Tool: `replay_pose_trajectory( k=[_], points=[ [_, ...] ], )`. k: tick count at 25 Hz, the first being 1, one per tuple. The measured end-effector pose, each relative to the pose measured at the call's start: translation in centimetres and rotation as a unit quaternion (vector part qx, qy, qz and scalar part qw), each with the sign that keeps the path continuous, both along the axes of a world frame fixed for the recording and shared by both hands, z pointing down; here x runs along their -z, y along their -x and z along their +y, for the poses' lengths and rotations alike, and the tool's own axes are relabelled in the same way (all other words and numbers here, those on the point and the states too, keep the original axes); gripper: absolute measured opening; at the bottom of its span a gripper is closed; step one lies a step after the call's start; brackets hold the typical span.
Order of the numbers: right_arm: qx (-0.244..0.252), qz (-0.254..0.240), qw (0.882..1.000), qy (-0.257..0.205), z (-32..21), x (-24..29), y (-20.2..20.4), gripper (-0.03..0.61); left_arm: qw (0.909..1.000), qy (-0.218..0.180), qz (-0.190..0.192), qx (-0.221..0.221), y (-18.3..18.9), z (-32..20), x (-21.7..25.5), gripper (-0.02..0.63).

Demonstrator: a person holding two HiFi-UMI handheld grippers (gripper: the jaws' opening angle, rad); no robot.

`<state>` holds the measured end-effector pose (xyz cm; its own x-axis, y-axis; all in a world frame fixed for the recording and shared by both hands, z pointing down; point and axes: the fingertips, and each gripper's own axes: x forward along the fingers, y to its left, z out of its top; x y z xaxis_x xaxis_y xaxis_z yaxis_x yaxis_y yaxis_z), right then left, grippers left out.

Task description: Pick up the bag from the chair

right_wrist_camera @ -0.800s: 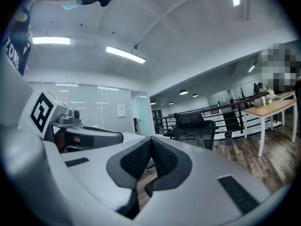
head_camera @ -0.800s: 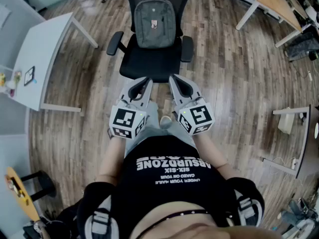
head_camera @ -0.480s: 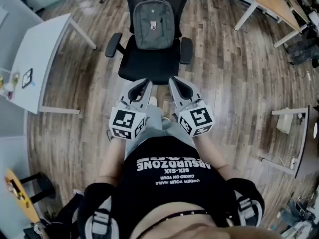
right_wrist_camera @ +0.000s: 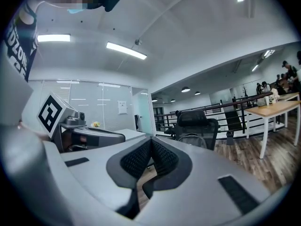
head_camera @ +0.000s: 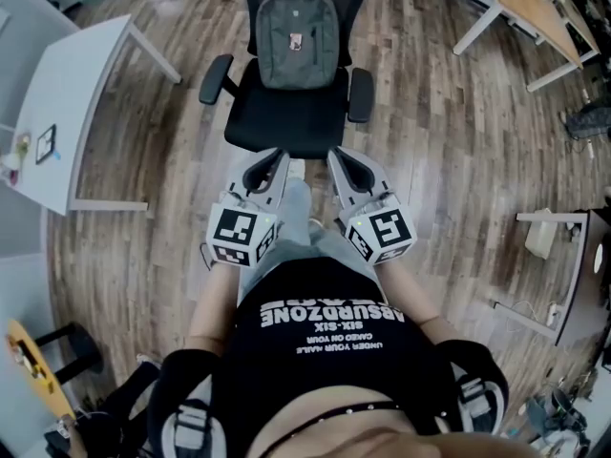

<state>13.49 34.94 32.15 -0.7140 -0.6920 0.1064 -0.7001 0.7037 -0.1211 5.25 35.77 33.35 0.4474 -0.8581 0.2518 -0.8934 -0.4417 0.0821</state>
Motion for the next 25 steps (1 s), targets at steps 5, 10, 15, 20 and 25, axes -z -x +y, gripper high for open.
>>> replay_pose_trajectory(
  k=[5, 10, 15, 20, 25],
  points=[
    [0.003, 0.006, 1.000, 0.005, -2.2, -0.4, 0.7, 0.017, 0.9999, 0.012, 0.006, -0.003, 0.6, -2.7, -0.9, 0.034],
    [-0.005, 0.015, 1.000, 0.002, -5.3, -0.1, 0.7, 0.017, 0.9997, 0.010, 0.015, -0.018, 0.1, -6.2, -0.7, 0.034],
    [-0.020, 0.023, 1.000, 0.003, -8.6, -0.6, 0.6, 0.017, 0.9992, 0.019, 0.022, -0.028, 0.0, -9.6, -1.4, 0.034],
    [-0.028, 0.029, 0.999, 0.007, -12.3, -1.0, 1.1, 0.017, 0.9989, 0.025, 0.029, -0.028, 0.9, -13.7, -1.9, 0.034],
    [-0.031, 0.041, 0.999, 0.015, -16.4, -1.9, 2.3, 0.017, 0.9984, 0.031, 0.037, -0.029, 2.2, -18.0, -2.6, 0.034]
  ],
)
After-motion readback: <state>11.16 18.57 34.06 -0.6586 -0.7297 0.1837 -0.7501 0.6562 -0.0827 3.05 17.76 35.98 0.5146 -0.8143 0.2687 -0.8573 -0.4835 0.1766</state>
